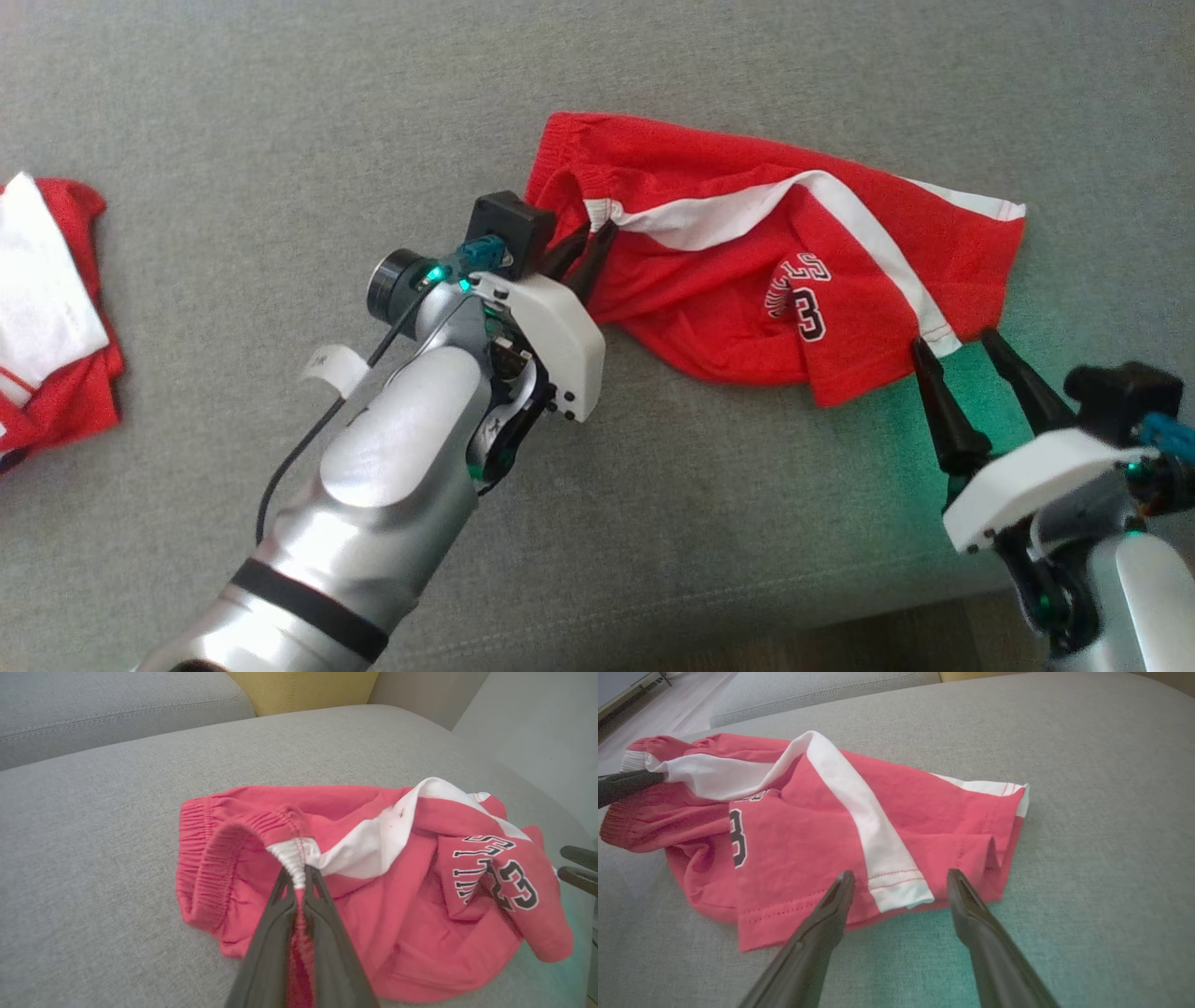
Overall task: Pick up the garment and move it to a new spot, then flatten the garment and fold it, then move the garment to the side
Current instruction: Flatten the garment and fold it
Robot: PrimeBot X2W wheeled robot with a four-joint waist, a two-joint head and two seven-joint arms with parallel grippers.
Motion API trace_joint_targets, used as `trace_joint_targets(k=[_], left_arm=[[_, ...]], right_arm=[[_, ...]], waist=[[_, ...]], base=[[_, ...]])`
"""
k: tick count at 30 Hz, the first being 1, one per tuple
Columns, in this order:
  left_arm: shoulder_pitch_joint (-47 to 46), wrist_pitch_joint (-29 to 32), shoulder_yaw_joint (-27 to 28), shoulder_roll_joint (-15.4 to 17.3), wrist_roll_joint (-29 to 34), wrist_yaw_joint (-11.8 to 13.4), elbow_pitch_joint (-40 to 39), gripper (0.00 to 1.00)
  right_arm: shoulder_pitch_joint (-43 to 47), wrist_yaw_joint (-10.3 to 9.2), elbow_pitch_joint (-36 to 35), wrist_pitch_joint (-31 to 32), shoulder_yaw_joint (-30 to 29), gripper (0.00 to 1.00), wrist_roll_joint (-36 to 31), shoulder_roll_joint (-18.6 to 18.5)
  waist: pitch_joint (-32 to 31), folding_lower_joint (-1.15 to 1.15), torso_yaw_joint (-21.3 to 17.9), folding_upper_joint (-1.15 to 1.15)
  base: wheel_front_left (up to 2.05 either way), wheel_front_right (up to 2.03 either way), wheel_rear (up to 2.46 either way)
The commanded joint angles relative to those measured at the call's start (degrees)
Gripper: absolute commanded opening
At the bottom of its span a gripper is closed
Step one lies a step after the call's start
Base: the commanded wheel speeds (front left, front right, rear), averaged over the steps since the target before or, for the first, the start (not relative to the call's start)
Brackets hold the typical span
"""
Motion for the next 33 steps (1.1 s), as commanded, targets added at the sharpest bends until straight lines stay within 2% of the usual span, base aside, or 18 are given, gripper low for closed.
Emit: trace_joint_targets(k=[1,8,10,16,20,27,33], left_arm=[[-1.24,-0.80,1.03,0.73,0.37,0.43,-2.13,0.00],[-1.08,-1.08,0.37,0.78,0.59,0.93,-2.95,0.00],[-1.07,-1.42,0.30,0.87,0.66,1.10,-3.26,0.00],[-0.49,-4.84,0.94,2.31,1.30,2.59,-5.37,0.00],[0.58,-7.82,2.59,4.36,1.80,4.78,-8.73,0.00],[2.59,-9.97,6.31,11.07,3.35,8.82,-21.95,0.00],[2.74,-6.88,9.65,17.81,5.17,11.58,-37.05,0.00]], right_arm=[[-2.15,0.22,-1.45,0.33,1.08,1.00,0.45,-1.25],[-4.33,0.22,2.19,3.74,1.92,0.99,1.94,-1.68],[-4.29,0.22,2.72,5.24,2.08,0.00,3.22,-1.47],[-3.71,0.22,-0.77,3.59,0.86,0.00,4.28,-2.26],[-3.64,0.22,-5.44,1.29,-1.38,0.00,2.31,-2.90],[-5.97,0.22,-15.83,-0.94,-4.96,0.00,-0.98,-5.95],[-9.38,0.22,-24.36,0.25,-7.15,0.00,-1.95,-8.99]], waist=[[0.23,0.00,0.26,0.00],[0.83,0.00,0.95,0.00],[0.91,0.00,1.13,0.00],[-0.08,0.00,1.12,0.00],[-2.21,0.00,0.92,0.00],[-7.02,0.00,2.20,0.00],[-10.42,0.00,3.96,0.00]], base=[[0.00,0.00,0.00],[0.00,0.00,0.00],[0.00,0.00,0.00],[0.00,0.00,0.00],[0.00,0.00,0.00],[0.00,0.00,0.00],[0.00,0.00,0.00]])
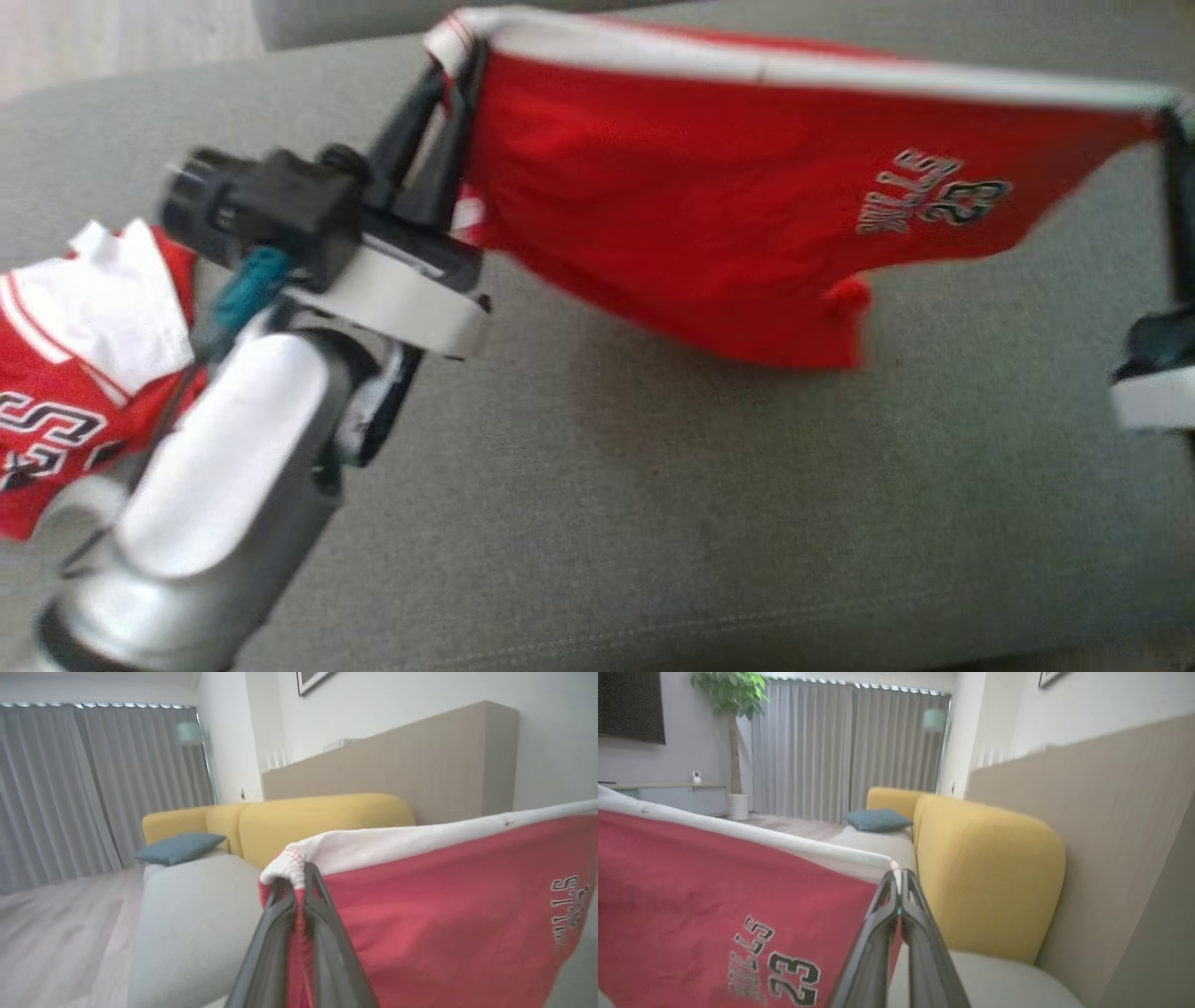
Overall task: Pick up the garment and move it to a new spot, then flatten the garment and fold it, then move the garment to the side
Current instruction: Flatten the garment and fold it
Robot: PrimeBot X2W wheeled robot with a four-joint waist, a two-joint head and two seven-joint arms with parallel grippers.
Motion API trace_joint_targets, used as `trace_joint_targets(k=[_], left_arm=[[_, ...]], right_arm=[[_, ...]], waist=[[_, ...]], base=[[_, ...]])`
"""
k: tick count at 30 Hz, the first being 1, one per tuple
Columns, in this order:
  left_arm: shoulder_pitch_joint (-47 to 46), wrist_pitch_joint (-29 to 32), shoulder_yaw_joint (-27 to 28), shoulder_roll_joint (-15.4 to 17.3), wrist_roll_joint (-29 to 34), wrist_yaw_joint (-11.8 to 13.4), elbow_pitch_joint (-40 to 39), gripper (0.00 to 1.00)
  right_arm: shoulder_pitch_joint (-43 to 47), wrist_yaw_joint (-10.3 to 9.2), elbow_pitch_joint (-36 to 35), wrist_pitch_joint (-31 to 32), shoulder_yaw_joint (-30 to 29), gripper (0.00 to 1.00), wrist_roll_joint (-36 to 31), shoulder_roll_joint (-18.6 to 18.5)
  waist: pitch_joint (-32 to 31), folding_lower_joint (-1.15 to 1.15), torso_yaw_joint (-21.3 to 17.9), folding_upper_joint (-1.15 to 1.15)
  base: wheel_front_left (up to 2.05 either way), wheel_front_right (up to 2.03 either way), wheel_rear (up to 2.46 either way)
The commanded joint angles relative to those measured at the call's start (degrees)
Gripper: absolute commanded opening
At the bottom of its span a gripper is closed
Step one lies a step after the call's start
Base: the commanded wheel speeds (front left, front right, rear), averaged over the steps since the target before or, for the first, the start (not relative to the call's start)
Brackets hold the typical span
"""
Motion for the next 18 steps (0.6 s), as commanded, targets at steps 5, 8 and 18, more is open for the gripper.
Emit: trace_joint_targets(k=[5,8,18], left_arm=[[-2.66,6.29,5.00,6.84,1.61,2.06,-15.27,0.00],[-3.19,8.70,5.98,8.09,1.42,2.62,-19.17,0.00],[-8.37,8.58,7.02,5.61,-2.39,0.43,-10.74,0.00]], right_arm=[[-7.01,0.22,-8.38,3.34,-1.66,0.00,0.07,-4.41],[-9.79,0.22,-9.03,4.92,-2.19,0.00,1.10,-5.21],[-20.33,0.22,2.12,6.07,2.63,0.00,6.82,-6.39]], waist=[[-3.07,0.00,2.23,0.00],[-3.32,0.00,2.81,0.00],[-0.25,0.00,4.06,0.00]], base=[[0.00,0.00,0.00],[0.00,0.00,0.00],[0.00,0.00,0.00]])
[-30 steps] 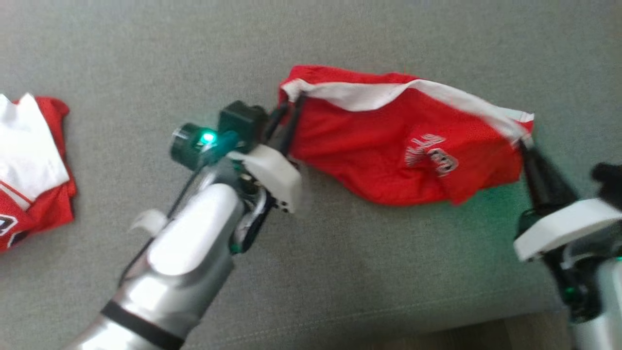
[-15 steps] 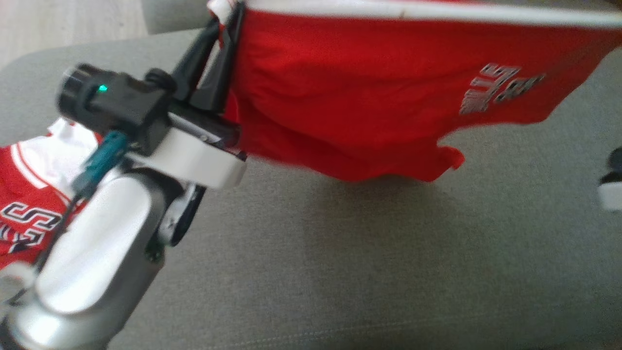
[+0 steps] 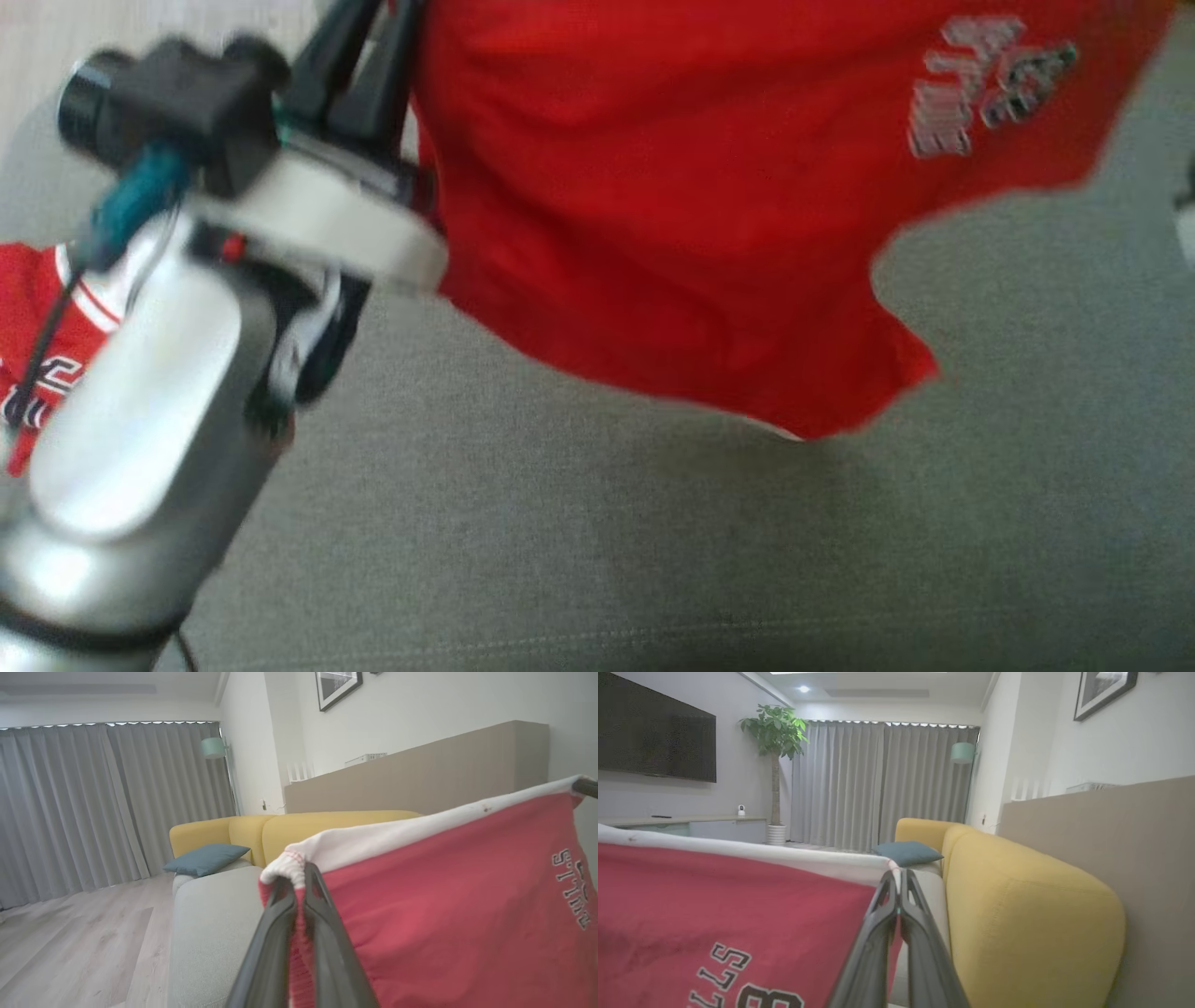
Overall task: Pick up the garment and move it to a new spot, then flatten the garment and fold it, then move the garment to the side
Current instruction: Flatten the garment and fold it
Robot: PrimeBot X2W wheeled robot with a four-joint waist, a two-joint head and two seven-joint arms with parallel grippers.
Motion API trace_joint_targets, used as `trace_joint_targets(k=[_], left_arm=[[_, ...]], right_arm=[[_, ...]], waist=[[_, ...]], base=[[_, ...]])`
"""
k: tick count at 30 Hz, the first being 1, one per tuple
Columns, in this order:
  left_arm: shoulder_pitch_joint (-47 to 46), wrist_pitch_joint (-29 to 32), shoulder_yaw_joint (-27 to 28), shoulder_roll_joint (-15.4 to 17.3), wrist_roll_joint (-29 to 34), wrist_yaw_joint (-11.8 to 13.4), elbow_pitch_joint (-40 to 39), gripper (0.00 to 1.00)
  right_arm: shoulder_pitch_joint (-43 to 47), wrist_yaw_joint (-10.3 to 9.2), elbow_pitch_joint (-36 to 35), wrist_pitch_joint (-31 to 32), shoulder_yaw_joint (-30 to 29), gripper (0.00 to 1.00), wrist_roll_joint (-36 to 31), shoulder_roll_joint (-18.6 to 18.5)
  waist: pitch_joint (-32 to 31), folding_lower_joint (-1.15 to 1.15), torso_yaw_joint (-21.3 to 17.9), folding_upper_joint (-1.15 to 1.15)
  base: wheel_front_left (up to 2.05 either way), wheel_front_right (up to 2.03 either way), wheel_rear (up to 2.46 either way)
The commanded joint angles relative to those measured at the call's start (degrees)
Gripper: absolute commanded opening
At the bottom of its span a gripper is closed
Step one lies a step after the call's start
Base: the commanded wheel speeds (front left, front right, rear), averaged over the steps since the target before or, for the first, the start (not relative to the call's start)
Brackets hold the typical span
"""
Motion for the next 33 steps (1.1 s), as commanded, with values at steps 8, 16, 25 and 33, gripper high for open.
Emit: trace_joint_targets(k=[8,16,25,33], left_arm=[[-18.87,-12.40,6.81,-6.16,-3.38,-5.19,25.11,0.00],[-26.09,-16.22,12.20,-10.84,-2.82,-9.67,45.98,0.00],[-15.76,-16.26,17.27,-16.57,-0.88,-12.28,59.58,0.00],[-4.01,-16.26,21.64,-18.52,2.95,-12.72,53.46,0.00]], right_arm=[[-25.33,0.22,21.97,-7.57,9.16,0.00,3.77,1.57],[-37.54,0.22,45.36,-20.53,18.06,0.00,4.71,8.93],[-30.63,0.22,64.04,-27.09,30.23,0.00,11.64,14.79],[-21.86,0.22,65.80,-30.76,36.82,0.00,17.87,13.51]], waist=[[4.79,0.00,-1.34,0.00],[7.25,0.00,-3.68,0.00],[10.26,0.00,-3.76,0.00],[9.62,0.00,-3.65,0.00]], base=[[0.00,0.00,0.00],[0.00,0.00,0.00],[0.00,0.00,0.00],[0.00,0.00,0.00]])
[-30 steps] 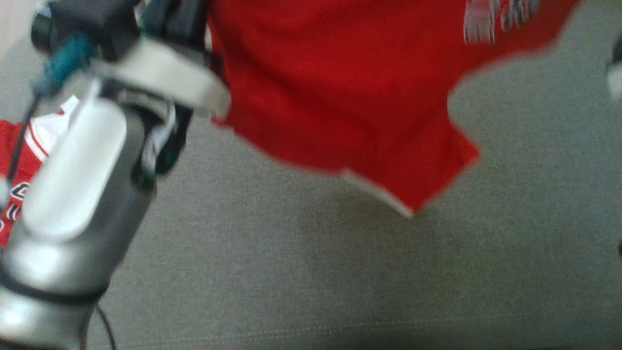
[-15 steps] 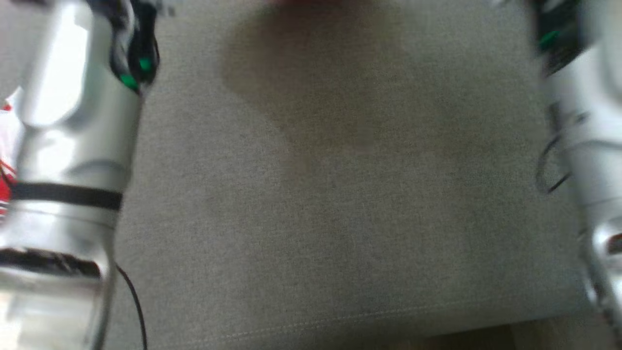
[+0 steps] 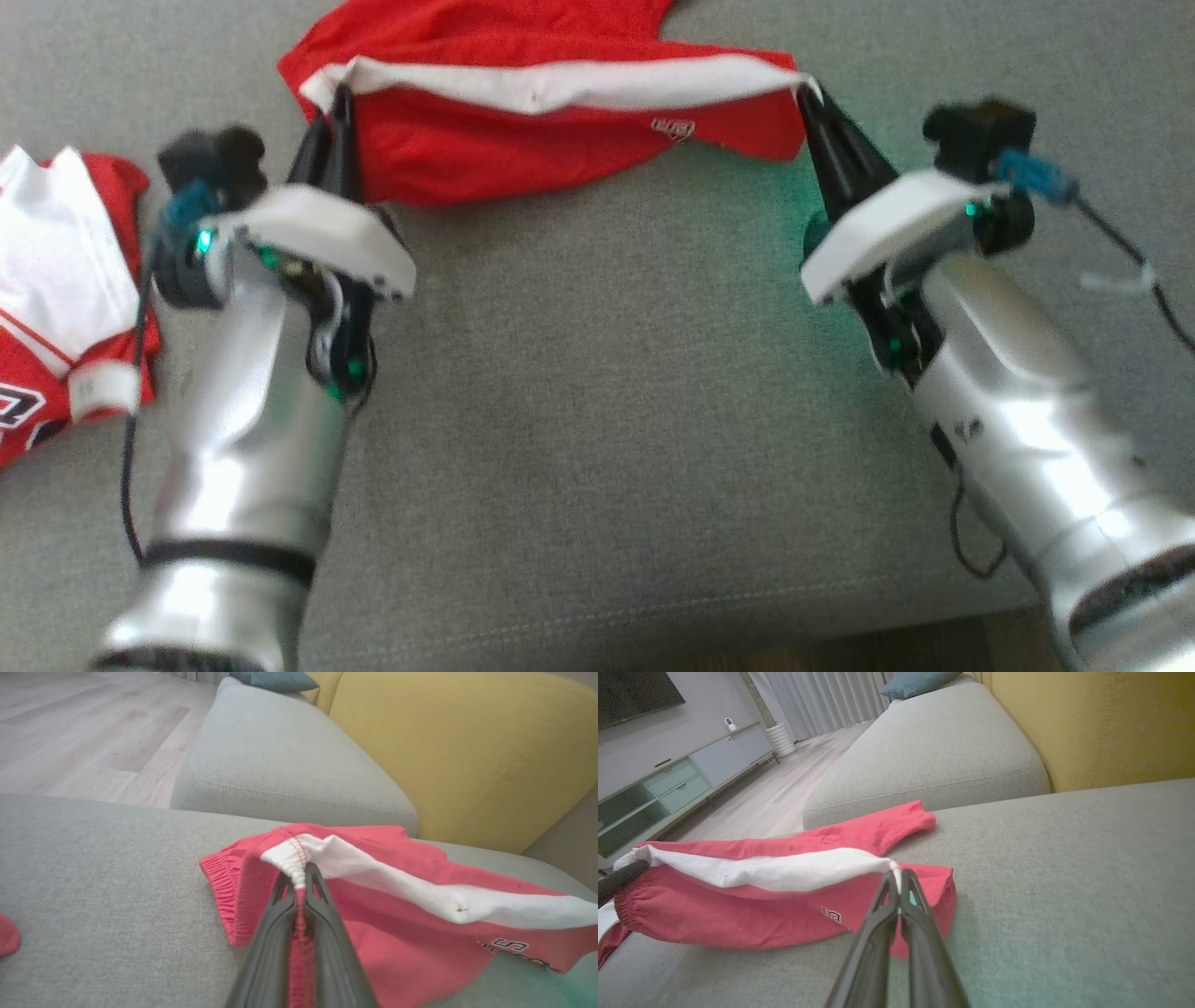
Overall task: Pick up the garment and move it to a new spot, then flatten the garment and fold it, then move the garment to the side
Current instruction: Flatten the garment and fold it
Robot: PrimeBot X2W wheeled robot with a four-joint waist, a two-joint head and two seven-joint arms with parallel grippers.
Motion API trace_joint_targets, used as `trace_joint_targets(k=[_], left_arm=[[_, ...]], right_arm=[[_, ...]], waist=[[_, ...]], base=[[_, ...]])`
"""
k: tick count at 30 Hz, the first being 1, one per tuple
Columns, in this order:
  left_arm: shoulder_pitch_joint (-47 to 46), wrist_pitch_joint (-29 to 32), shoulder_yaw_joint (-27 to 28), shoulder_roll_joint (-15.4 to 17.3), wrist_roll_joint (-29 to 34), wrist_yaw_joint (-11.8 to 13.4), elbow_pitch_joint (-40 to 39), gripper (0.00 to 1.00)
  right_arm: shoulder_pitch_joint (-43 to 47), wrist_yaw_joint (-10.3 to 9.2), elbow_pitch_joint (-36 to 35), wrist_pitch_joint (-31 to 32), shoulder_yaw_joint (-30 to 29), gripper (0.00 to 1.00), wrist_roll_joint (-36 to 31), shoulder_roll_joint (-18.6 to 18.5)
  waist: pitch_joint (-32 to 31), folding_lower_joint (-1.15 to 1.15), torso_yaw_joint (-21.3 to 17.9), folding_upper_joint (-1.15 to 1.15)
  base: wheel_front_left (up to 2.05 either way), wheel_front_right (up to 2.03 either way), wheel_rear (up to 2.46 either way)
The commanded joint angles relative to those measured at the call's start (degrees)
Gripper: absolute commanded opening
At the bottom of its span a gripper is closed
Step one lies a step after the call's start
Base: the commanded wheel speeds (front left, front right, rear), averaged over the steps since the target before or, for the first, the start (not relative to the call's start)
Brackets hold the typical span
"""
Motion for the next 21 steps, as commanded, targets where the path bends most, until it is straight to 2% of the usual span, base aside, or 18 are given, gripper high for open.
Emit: trace_joint_targets(k=[1,3,7,11,15,17,18,21], left_arm=[[3.23,-0.29,2.70,0.98,1.58,0.02,-5.94,0.00],[5.57,-0.29,2.84,0.88,2.54,-0.41,-8.57,0.00],[16.20,-0.29,2.89,0.67,5.58,-1.61,-19.01,0.00],[26.75,-0.29,2.37,0.60,5.55,-2.01,-28.26,0.00],[35.26,-0.29,1.39,0.58,4.99,-0.73,-34.94,0.00],[38.93,-0.29,1.01,0.58,5.15,0.01,-37.50,0.00],[42.13,-0.29,0.56,0.58,5.52,0.78,-39.76,0.00],[45.70,0.64,-0.18,0.89,6.24,1.88,-43.73,0.00]], right_arm=[[2.58,0.21,-3.09,-1.47,1.01,0.00,1.32,-0.84],[4.17,0.21,-4.05,-1.76,1.29,0.00,1.70,-1.60],[11.67,0.21,-9.29,-2.33,1.13,0.00,1.61,-4.70],[21.48,0.21,-16.73,-2.43,-3.44,0.00,0.65,-7.50],[32.48,0.21,-24.92,-2.09,-9.01,0.00,-2.07,-9.36],[37.73,0.21,-30.03,-0.18,-12.15,0.00,-4.04,-9.62],[42.95,0.21,-35.76,3.05,-15.60,0.00,-6.30,-9.32],[50.19,0.21,-45.69,8.65,-20.88,0.00,-9.99,-7.72]], waist=[[-1.21,0.00,0.12,0.00],[-1.81,0.00,0.22,0.00],[-4.73,0.00,0.27,0.00],[-7.80,0.00,0.70,0.00],[-10.57,0.00,0.96,0.00],[-11.71,0.00,0.83,0.00],[-12.48,0.00,0.74,0.00],[-12.73,0.00,0.84,0.00]], base=[[0.00,0.00,0.00],[0.00,0.00,0.00],[0.00,0.00,0.00],[0.00,0.00,0.00],[0.00,0.00,0.00],[0.00,0.00,0.00],[0.00,0.00,0.00],[0.00,0.00,0.00]])
